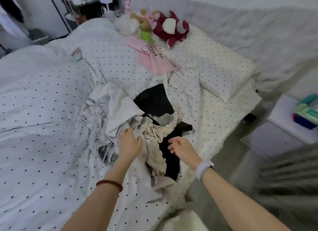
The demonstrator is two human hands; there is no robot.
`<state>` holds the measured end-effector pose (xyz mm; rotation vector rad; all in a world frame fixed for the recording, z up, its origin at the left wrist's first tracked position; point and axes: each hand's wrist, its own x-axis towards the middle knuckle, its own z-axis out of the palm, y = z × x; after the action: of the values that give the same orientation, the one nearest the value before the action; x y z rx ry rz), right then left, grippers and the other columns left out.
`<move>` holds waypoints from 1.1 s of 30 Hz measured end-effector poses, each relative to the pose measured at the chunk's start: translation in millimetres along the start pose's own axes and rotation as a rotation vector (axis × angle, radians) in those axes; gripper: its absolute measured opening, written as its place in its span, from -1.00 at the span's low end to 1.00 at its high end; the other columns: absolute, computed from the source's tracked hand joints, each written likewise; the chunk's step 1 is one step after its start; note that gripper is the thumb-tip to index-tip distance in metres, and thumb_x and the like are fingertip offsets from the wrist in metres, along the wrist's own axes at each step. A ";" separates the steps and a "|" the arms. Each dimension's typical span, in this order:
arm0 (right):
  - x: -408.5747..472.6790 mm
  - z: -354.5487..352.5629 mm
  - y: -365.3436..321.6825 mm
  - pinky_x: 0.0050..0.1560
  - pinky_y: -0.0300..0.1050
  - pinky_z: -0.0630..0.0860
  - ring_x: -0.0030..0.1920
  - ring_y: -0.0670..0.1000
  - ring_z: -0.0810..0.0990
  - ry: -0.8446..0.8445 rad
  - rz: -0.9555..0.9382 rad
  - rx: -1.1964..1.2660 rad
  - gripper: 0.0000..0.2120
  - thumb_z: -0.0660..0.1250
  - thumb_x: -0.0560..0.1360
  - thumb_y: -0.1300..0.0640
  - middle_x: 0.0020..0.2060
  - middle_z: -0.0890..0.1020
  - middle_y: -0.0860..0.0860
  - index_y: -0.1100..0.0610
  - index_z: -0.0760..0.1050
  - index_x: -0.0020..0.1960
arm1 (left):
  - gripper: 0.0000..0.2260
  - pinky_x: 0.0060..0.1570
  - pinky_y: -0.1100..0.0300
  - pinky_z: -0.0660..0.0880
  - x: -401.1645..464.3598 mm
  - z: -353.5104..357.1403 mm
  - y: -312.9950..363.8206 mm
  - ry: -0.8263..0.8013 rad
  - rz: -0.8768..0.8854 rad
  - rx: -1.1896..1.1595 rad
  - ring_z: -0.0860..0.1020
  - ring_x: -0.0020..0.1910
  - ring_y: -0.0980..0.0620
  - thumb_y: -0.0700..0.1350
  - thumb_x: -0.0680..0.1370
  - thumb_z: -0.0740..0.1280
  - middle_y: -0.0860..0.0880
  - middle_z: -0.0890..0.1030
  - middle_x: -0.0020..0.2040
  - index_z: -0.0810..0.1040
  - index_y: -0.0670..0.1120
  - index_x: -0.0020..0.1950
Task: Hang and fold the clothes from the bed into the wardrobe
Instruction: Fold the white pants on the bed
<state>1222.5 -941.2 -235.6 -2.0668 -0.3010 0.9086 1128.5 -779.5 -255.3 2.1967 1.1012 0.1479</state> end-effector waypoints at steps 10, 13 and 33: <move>203.3 -18.3 -51.3 -0.03 -0.25 0.43 -0.01 0.00 0.56 -0.396 -0.128 -0.226 -0.72 0.06 0.62 0.17 0.07 0.56 0.06 0.13 0.41 0.27 | -0.63 0.21 0.08 0.32 169.9 30.4 4.2 -0.082 -0.279 0.217 0.39 0.30 -0.11 -0.05 0.53 0.28 -0.07 0.47 0.31 0.45 -0.04 0.33; 230.5 -8.4 -55.4 0.09 -0.27 0.43 0.09 -0.04 0.50 -0.473 -0.255 -0.317 -0.60 0.14 0.59 0.20 0.24 0.44 0.05 0.05 0.24 0.42 | -0.77 -0.10 0.21 0.37 170.0 16.6 6.7 0.103 -0.324 -0.038 0.55 0.06 -0.11 -0.22 0.57 0.22 -0.10 0.62 0.06 0.56 -0.18 0.19; 159.0 15.5 -63.5 -0.06 -0.22 0.37 -0.04 -0.03 0.53 -1.241 -0.811 -0.945 -0.76 0.19 0.56 0.18 0.04 0.62 0.07 0.18 0.59 0.11 | -0.41 0.25 0.15 0.31 -11.4 -74.8 -11.0 -0.963 -0.638 0.238 0.38 0.35 -0.02 -0.02 0.51 0.36 -0.01 0.39 0.40 0.20 0.04 0.49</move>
<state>1331.1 -812.8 -271.3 -1.4528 -2.3622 1.5211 1085.7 -745.0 -202.2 1.6138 1.1652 -1.2253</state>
